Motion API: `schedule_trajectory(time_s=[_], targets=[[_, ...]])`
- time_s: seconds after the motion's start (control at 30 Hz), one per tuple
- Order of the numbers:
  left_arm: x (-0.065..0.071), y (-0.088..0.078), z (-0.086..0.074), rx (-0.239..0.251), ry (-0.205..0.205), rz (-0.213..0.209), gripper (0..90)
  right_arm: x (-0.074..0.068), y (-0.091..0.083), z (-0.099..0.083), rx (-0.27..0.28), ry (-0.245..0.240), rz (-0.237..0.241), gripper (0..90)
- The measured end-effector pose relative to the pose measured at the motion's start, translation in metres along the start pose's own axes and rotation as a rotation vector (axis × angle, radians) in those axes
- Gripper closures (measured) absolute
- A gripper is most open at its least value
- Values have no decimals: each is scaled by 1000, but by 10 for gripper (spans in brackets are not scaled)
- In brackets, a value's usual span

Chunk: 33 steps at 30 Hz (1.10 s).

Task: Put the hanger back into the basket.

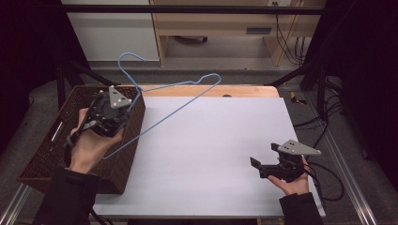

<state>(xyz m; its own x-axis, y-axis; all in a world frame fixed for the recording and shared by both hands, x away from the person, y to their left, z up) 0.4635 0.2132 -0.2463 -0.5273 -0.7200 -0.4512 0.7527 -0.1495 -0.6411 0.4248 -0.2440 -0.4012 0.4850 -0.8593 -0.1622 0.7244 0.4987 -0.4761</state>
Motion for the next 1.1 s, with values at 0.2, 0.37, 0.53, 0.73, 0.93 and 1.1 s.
schedule_trajectory(time_s=[0.2, 0.37, 0.53, 0.73, 0.93, 1.1], targets=[[-17, -3, -10, -21, -34, 31, 870, -1, 1, 0, -1, 0, 2, 58], [-30, -3, -18, -30, -54, 49, 870, -1, 1, 0, 3, 5, 4, 58], [-44, -4, -28, -41, -81, 73, 869, 0, 1, 0, -2, -2, 2, 58], [-61, -3, -41, -61, -112, 101, 870, -1, 2, -1, -4, -2, 4, 56], [-74, 2, -54, -87, -131, 133, 870, 0, 1, -1, -5, -2, 2, 56], [-84, 7, -65, -121, -142, 163, 870, -1, 2, -1, -4, -4, 5, 57]])
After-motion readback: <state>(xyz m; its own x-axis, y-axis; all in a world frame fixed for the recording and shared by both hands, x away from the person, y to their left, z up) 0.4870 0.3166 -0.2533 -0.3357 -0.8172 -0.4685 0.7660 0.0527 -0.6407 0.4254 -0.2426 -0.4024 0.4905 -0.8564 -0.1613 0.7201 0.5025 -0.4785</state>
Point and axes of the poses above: each handheld gripper's, and its own axes: y roughly forward along the jaws, z roughly out of its top, x roughly to its right, the point moved 1 cm from there along y, roughly forward along the jaws, and after that the axes turned 7 degrees about y, right-handed, at the moved point
